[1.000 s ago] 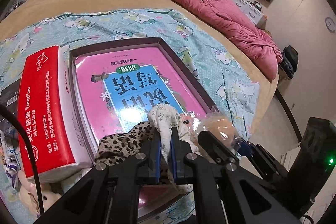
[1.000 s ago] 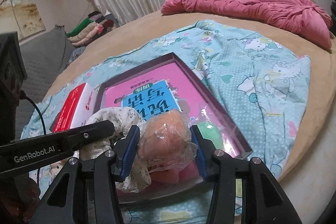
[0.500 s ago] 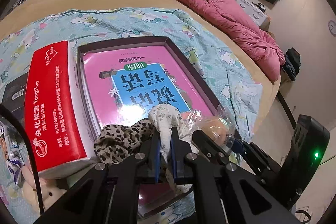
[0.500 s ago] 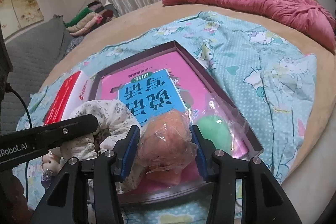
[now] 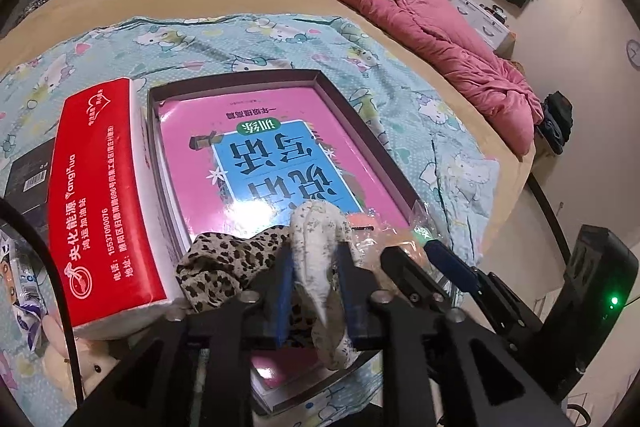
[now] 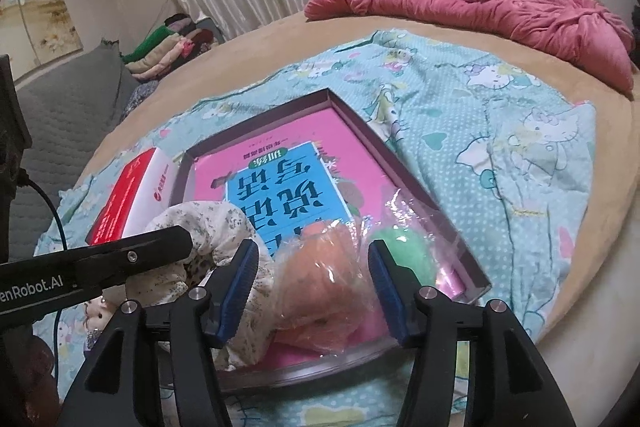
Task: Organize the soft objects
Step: 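Open left tool to drop the scrunchie while right tool releases the bagged ball into the tray, then withdraw both tools from the tray toward the teddy bear and remaining items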
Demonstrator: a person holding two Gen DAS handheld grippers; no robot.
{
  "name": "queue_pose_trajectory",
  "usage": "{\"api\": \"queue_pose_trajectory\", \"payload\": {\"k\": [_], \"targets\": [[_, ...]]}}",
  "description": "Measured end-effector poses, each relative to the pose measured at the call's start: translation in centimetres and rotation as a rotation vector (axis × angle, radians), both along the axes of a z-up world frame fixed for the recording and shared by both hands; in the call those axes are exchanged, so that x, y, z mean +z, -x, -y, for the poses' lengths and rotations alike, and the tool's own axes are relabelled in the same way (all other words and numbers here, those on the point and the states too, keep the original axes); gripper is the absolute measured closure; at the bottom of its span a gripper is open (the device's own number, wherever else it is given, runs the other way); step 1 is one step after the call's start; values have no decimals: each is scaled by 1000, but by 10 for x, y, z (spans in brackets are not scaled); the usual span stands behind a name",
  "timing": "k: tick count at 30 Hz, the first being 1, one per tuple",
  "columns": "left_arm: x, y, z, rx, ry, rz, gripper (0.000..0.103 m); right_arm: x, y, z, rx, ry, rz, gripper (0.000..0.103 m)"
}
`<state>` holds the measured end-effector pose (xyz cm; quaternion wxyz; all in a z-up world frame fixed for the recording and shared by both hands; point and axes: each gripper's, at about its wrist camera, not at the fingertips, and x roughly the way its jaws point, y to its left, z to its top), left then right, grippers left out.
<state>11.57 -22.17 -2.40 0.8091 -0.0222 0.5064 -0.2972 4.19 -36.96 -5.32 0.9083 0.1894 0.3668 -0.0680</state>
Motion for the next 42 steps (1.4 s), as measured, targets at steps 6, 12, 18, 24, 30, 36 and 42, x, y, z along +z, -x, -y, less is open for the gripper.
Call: {"api": "queue_pose_trajectory", "payload": {"k": [6, 12, 18, 24, 30, 36, 42], "targets": [[3, 0, -4, 9, 5, 2, 62, 7, 11, 8, -42, -6, 24, 35], [9, 3, -6, 16, 10, 20, 50, 11, 17, 13, -73, -10, 29, 33], [27, 13, -16, 40, 9, 79, 40, 20, 22, 11, -78, -5, 49, 31], [41, 23, -30, 71, 1, 112, 32, 26, 26, 11, -94, -53, 45, 29], [51, 32, -46, 99, -17, 132, 26, 37, 30, 2, -91, -34, 47, 24], [57, 38, -61, 126, -29, 141, 21, 49, 32, -10, -73, 14, 54, 24], [64, 43, -75, 148, -43, 145, 18, 62, 34, -19, -58, 29, 73, 23]]}}
